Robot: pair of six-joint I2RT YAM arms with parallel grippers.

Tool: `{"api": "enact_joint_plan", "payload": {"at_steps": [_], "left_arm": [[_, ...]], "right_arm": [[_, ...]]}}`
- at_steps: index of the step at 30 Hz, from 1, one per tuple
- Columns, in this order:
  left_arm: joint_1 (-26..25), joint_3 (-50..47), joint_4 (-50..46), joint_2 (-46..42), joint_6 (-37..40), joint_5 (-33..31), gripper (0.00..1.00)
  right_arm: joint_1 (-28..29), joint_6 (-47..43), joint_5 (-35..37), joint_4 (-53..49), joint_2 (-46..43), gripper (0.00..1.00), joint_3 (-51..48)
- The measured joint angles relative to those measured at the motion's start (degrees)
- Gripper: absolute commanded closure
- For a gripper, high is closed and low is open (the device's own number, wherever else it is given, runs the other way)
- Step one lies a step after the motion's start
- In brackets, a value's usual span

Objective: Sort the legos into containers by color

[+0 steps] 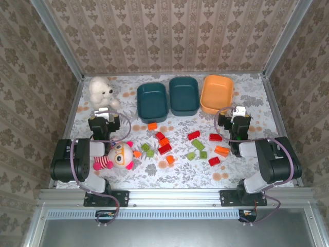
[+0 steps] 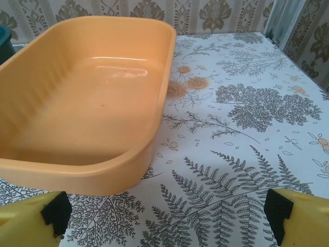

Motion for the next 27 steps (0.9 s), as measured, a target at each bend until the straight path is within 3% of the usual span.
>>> {"api": "enact_joint_plan", "payload": {"at_steps": [27], "left_arm": [[-0.2,0.0,0.0,0.0,0.0,-0.1,0.00]], "right_arm": [[0.1,-0.2,0.0,-0.5,-0.4,0.00,0.0]]}}
